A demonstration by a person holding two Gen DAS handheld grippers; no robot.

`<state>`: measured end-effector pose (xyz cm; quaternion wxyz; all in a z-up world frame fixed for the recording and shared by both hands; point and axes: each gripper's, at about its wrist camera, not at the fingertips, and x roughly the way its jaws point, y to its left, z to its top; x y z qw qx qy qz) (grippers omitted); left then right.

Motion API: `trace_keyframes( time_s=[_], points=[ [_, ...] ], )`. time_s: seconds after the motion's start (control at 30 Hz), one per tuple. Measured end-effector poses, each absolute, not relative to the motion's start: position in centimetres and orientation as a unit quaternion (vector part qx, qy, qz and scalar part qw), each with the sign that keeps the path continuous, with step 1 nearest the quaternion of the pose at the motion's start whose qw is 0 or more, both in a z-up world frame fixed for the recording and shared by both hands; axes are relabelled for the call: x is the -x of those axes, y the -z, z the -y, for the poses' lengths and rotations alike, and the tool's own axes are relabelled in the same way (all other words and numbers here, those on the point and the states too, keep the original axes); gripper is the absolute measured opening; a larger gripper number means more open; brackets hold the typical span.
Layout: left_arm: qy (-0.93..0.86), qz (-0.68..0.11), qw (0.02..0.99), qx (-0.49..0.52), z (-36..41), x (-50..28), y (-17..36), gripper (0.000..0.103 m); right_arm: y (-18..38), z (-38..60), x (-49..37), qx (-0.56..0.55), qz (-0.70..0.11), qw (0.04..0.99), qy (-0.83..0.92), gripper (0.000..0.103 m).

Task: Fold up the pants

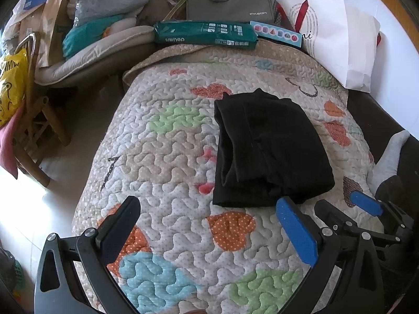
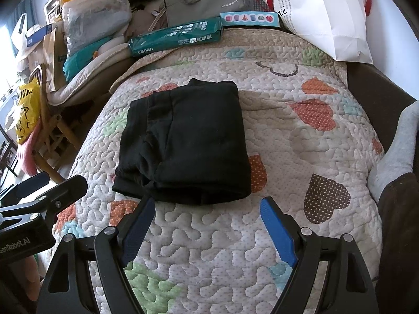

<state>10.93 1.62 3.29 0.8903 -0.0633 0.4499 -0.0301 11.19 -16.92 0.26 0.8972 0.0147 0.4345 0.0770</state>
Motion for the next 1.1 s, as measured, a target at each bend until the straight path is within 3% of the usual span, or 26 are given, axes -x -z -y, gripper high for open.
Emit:
trace_keyframes(
  time_s=[1.1],
  points=[
    [0.036,-0.463,0.883,0.071,-1.84,-11.19,-2.21,0.103,0.15,17.56,-11.34,-0.017,-0.439,0.896,-0.065,0.088]
  ],
)
